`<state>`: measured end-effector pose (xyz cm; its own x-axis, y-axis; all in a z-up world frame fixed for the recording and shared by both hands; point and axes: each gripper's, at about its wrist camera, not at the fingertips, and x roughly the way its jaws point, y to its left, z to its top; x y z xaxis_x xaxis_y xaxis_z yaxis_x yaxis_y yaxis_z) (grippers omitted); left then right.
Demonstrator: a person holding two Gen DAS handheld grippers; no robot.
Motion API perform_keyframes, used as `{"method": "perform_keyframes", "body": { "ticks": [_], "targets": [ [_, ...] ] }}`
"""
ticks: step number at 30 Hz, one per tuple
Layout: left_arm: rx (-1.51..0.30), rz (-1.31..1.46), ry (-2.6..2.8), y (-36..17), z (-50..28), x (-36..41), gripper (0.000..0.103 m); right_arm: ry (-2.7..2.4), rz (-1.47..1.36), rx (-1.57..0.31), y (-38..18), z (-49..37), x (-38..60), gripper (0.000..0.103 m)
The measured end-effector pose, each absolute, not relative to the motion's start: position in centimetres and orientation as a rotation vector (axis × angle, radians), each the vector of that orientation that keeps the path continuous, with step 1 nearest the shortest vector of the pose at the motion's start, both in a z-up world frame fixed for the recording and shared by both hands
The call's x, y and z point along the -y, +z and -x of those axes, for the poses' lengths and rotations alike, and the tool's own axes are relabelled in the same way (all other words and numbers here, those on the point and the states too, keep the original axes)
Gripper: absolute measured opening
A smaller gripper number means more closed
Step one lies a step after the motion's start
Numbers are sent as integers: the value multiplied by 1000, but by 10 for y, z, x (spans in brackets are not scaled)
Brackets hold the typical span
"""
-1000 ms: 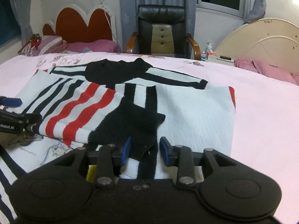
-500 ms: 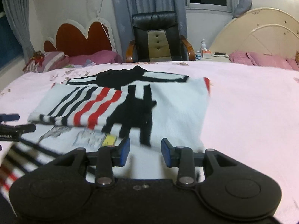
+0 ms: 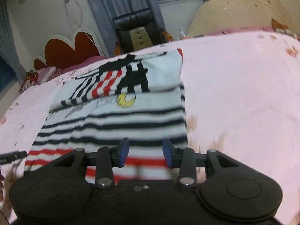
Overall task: Fold small clothes
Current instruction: 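Grasp the black hem band of the striped sweater with both grippers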
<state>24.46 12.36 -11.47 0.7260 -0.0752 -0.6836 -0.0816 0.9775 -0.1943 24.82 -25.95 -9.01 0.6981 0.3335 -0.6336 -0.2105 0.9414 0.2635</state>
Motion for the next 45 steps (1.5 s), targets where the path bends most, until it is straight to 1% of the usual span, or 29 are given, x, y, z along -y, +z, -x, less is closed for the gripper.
{"method": "perform_keyframes", "body": {
  "ticks": [5, 6, 8, 9, 13, 16, 18, 21, 25, 27, 28, 30, 31, 33, 34, 35, 36, 37, 38, 40, 43, 45],
  "targets": [
    [-790, 289, -71, -128, -210, -124, 88, 252, -243, -781, -104, -207, 271, 39],
    [-795, 313, -92, -130, -204, -124, 87, 244, -257, -787, -107, -199, 275, 39],
    [-810, 398, -155, -134, -198, -127, 69, 230, -285, -801, -113, -185, 280, 40],
    [-818, 441, -179, -135, -197, -129, 68, 221, -295, -805, -115, -179, 282, 40],
    [-839, 663, -269, -151, -192, -140, 68, 213, -419, -819, -127, -161, 297, 41],
    [-837, 776, -291, -164, -191, -147, 68, 216, -546, -860, -142, -157, 307, 42],
    [-843, 810, -307, -168, -194, -149, 68, 235, -624, -872, -151, -156, 312, 43],
    [-862, 827, -344, -170, -205, -146, 67, 271, -675, -869, -156, -159, 311, 47],
    [-867, 867, -379, -174, -218, -145, 67, 354, -661, -896, -158, -172, 299, 50],
    [-867, 873, -383, -174, -221, -145, 62, 371, -667, -897, -158, -178, 295, 50],
    [-869, 884, -376, -175, -223, -145, 56, 382, -672, -898, -158, -181, 293, 50],
    [-862, 932, -368, -180, -224, -148, 53, 398, -671, -899, -158, -184, 291, 49],
    [-862, 936, -362, -182, -224, -149, 49, 405, -670, -899, -159, -186, 290, 47],
    [-864, 920, -359, -182, -226, -147, 48, 414, -671, -902, -161, -189, 291, 45],
    [-864, 908, -359, -181, -227, -145, 48, 414, -670, -901, -161, -190, 291, 41],
    [-862, 891, -359, -180, -228, -143, 47, 412, -667, -901, -162, -191, 291, 34],
    [-857, 876, -352, -179, -229, -141, 43, 407, -662, -903, -163, -193, 290, 28],
    [-856, 861, -331, -179, -229, -140, 20, 395, -648, -907, -164, -191, 292, 8],
    [-861, 848, -292, -179, -228, -140, 5, 377, -618, -916, -164, -193, 290, 7],
    [-801, 888, -267, -176, -219, -147, 5, 380, -589, -893, -157, -190, 290, 7],
    [-675, 889, -305, -156, -202, -153, 5, 420, -556, -790, -132, -177, 292, 7],
    [-660, 866, -294, -152, -197, -155, 5, 447, -531, -732, -118, -169, 294, 6]
  ]
}}
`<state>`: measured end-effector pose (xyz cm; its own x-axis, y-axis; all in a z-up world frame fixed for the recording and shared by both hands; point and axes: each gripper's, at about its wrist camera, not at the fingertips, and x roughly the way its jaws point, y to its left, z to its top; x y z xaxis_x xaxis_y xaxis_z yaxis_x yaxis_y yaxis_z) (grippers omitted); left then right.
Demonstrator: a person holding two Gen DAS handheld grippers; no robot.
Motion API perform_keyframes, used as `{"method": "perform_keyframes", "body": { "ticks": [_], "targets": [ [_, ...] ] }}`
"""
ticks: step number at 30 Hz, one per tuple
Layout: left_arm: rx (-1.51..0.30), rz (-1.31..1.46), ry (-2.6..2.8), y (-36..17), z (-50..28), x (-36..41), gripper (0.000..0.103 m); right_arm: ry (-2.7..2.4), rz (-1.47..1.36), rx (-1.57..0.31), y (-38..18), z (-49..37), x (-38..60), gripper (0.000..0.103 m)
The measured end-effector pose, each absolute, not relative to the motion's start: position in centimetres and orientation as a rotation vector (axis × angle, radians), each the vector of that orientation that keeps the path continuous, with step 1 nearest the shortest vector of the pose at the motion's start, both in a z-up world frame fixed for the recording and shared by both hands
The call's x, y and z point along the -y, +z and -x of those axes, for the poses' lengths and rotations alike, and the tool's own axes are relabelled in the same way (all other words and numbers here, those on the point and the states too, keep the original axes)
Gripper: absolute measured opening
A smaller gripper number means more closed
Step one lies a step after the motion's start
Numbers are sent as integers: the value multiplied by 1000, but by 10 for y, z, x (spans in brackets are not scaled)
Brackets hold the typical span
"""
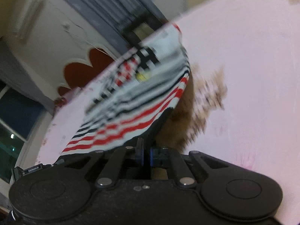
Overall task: Fold small clothes
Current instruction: 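Grasp the black hem band of the striped sweater with both grippers, then lift the hem and fold it over toward the black collar with both grippers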
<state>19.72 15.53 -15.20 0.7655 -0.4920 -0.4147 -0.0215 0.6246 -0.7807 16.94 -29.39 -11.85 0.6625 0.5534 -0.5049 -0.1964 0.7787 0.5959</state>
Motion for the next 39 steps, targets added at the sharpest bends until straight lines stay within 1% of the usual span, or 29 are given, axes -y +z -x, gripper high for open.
{"method": "perform_keyframes", "body": {
  "ticks": [2, 4, 6, 8, 11, 14, 16, 21, 29, 34, 39],
  "targets": [
    [-711, 835, -246, -159, -200, -154, 5, 442, -494, -716, -117, -167, 294, 6],
    [-793, 833, -192, -177, -206, -152, 5, 400, -447, -797, -135, -174, 289, 6],
    [-769, 887, -188, -184, -204, -152, 5, 343, -424, -892, -155, -182, 286, 6],
    [-747, 903, -189, -185, -201, -153, 5, 346, -488, -867, -154, -180, 289, 6],
    [-735, 919, -187, -187, -197, -156, 5, 345, -488, -851, -150, -180, 289, 6],
    [-731, 828, -166, -170, -196, -149, 5, 353, -498, -833, -143, -179, 290, 6],
    [-692, 777, -191, -153, -197, -146, 5, 370, -504, -799, -130, -179, 289, 6],
    [-629, 831, -209, -126, -215, -159, 5, 385, -481, -742, -99, -192, 285, 6],
    [-558, 875, -215, -89, -289, -161, 5, 340, -554, -672, -59, -255, 289, 6],
    [-546, 820, -211, -63, -356, -156, 5, 316, -580, -636, -37, -320, 285, 6],
    [-559, 792, -185, -58, -429, -161, 5, 310, -588, -650, -36, -392, 280, 6]
  ]
}}
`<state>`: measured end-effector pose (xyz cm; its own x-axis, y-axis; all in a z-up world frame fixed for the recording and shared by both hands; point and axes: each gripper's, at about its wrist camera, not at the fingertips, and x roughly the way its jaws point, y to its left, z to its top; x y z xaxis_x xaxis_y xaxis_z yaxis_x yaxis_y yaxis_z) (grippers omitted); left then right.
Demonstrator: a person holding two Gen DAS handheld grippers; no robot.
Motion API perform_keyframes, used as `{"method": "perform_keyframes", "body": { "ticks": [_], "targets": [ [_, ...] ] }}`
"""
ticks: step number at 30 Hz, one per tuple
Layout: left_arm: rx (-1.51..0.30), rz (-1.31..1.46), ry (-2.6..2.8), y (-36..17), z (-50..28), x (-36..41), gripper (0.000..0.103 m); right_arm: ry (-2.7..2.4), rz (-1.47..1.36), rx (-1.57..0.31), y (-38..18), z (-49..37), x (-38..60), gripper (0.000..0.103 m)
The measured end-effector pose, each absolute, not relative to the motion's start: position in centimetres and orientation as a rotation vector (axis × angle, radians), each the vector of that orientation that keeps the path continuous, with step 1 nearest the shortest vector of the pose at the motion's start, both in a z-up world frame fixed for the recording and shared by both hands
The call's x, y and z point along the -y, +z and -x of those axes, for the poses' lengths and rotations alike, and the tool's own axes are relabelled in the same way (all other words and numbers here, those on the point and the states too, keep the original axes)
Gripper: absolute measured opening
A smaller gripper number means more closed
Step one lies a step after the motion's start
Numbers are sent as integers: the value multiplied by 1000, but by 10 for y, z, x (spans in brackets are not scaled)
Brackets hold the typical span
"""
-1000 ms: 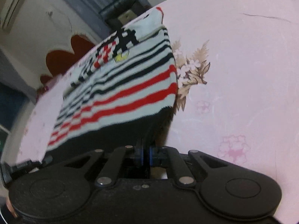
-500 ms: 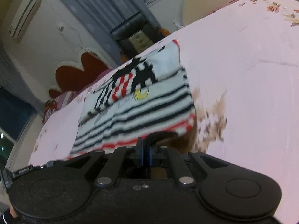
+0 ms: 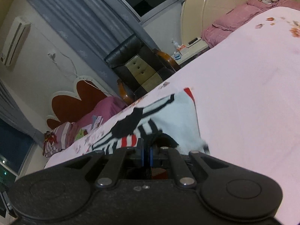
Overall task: Fold small clothes
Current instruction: 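Lift the hem and fold it over toward the black collar with both grippers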
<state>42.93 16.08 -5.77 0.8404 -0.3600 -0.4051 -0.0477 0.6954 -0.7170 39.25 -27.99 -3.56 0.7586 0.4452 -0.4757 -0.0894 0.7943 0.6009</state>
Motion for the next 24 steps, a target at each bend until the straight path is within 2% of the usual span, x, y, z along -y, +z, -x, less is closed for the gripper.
{"method": "perform_keyframes", "body": {
  "ticks": [11, 13, 15, 18, 19, 20, 21, 23, 24],
  "targets": [
    [-717, 758, -94, -110, -573, -169, 5, 328, -556, -778, -85, -552, 266, 7],
    [-681, 767, -146, -120, -586, -170, 5, 332, -549, -797, -99, -572, 263, 7],
    [-643, 776, -167, -128, -593, -173, 6, 359, -557, -805, -111, -587, 263, 11],
    [-640, 773, -172, -139, -599, -174, 7, 388, -565, -763, -121, -595, 267, 27],
    [-639, 747, -175, -140, -600, -172, 18, 393, -579, -736, -123, -594, 269, 41],
    [-630, 732, -187, -141, -600, -171, 30, 393, -594, -710, -123, -592, 272, 60],
    [-616, 726, -201, -141, -600, -169, 35, 385, -604, -679, -122, -589, 274, 64],
    [-575, 689, -205, -134, -599, -167, 55, 402, -616, -630, -118, -586, 279, 65],
    [-550, 653, -188, -128, -599, -165, 58, 415, -622, -610, -115, -583, 281, 64]
  ]
}}
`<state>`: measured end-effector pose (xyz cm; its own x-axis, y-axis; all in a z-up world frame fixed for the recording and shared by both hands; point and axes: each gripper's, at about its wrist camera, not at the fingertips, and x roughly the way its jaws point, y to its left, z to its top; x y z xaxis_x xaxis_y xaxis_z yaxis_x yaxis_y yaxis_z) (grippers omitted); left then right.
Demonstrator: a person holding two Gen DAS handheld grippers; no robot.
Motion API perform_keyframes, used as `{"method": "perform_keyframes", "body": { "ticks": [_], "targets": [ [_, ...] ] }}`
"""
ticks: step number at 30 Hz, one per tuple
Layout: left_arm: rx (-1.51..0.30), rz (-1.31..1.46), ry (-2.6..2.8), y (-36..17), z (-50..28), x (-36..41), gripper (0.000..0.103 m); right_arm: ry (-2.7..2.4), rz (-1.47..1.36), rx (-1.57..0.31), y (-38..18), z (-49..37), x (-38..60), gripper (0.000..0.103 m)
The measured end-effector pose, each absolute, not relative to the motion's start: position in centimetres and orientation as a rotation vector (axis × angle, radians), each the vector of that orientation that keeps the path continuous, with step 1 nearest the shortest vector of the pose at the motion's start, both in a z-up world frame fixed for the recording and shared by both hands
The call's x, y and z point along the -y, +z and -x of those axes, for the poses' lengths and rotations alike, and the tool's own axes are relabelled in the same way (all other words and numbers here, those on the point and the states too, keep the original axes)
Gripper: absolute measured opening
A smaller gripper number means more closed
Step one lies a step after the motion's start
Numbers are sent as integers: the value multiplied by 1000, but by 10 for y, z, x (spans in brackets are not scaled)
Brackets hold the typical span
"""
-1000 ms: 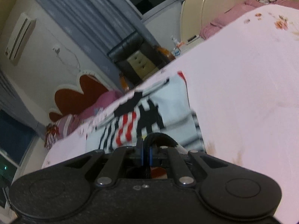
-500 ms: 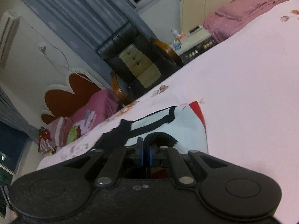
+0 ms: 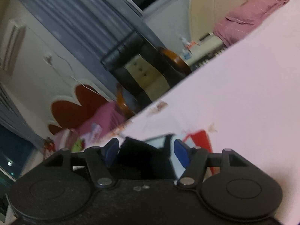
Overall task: Fold small clothes
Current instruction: 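Lift the hem and fold it over toward the black collar with both grippers, then lay the hem onto the collar and open both grippers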
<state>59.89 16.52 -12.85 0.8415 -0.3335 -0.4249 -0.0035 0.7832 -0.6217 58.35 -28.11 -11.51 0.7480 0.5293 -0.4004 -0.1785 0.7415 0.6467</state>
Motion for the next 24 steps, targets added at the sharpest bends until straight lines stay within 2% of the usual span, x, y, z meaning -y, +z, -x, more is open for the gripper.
{"method": "perform_keyframes", "body": {
  "ticks": [1, 2, 4, 5, 9, 11, 12, 14, 16, 20, 22, 24],
  "targets": [
    [-530, 628, -179, -123, -599, -165, 65, 418, -605, -602, -112, -583, 281, 64],
    [-520, 607, -180, -118, -600, -165, 67, 419, -570, -598, -109, -582, 280, 62],
    [-559, 501, -157, -110, -610, -159, 67, 424, -486, -607, -103, -582, 274, 59],
    [-586, 450, -154, -109, -615, -157, 67, 420, -430, -628, -102, -583, 269, 54],
    [-734, 256, -112, -116, -630, -136, 58, 390, -229, -705, -105, -589, 242, 47],
    [-733, 175, -87, -119, -628, -124, 53, 368, -134, -734, -111, -590, 226, 40],
    [-725, 120, -72, -118, -626, -118, 48, 354, -84, -728, -114, -589, 219, 38],
    [-680, 81, -54, -115, -620, -113, 5, 330, 20, -686, -116, -582, 201, 18],
    [-614, 82, -28, -109, -609, -112, 5, 303, 97, -628, -113, -573, 187, 10],
    [-472, 81, 24, -95, -584, -118, 5, 241, 78, -542, -102, -564, 193, 9],
    [-513, 96, 39, -99, -589, -123, 5, 218, 63, -532, -101, -567, 203, 9],
    [-626, 132, 45, -114, -606, -127, 5, 199, 81, -592, -111, -579, 204, 9]
  ]
}}
